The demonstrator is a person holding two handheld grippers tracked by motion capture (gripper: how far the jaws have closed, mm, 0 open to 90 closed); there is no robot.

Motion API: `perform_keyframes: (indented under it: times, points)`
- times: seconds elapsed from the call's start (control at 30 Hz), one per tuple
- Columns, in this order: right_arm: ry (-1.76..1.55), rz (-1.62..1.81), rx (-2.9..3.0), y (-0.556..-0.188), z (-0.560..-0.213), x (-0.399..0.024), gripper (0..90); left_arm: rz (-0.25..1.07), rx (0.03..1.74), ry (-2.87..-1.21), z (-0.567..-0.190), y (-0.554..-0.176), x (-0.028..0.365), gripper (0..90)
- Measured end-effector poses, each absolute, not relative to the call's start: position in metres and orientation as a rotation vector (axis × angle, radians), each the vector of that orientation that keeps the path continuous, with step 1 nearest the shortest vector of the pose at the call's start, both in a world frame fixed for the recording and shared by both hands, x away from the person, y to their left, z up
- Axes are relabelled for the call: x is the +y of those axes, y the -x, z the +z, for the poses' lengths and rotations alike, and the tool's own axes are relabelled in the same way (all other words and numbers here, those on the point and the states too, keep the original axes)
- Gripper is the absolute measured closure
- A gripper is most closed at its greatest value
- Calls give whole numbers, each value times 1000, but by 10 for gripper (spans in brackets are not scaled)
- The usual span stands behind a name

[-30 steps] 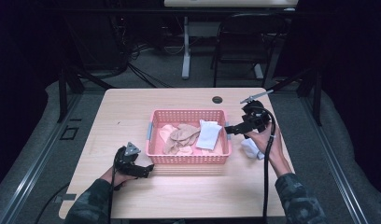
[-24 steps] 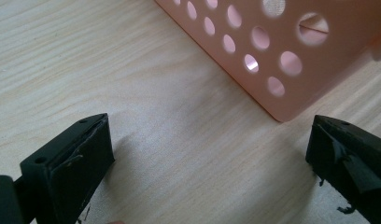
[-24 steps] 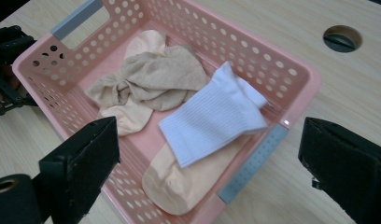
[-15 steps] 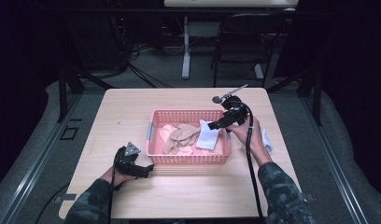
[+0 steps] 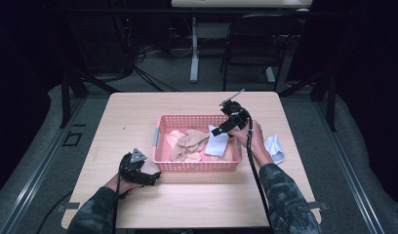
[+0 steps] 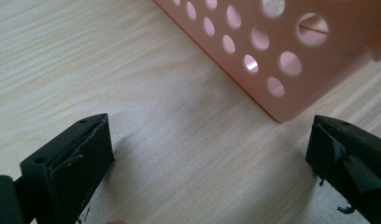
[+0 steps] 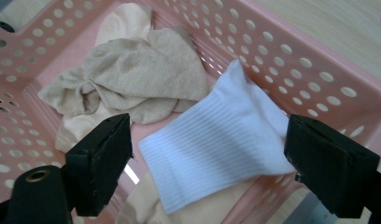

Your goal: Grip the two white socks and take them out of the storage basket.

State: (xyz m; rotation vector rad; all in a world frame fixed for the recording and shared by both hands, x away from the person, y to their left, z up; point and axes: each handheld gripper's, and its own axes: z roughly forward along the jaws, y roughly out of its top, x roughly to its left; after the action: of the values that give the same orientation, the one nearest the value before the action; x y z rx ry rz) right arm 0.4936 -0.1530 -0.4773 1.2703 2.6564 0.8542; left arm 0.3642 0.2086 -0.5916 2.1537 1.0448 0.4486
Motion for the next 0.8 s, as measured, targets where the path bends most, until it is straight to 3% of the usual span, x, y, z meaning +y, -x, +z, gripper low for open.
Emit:
perform_keyframes:
  times: [0.57,0.67,0.8]
  points:
    - [-1351,515,2646,-519,-511,-132,352,447,1045,-2154,-592,-364,209,5]
    - [-1376,439,2629,-522,-514,-128,456,447,1045,-2154,-592,-364,209,5]
    - [-1408,376,2604,-524,-518,-125,677,447,1045,-2155,-592,-364,209,5]
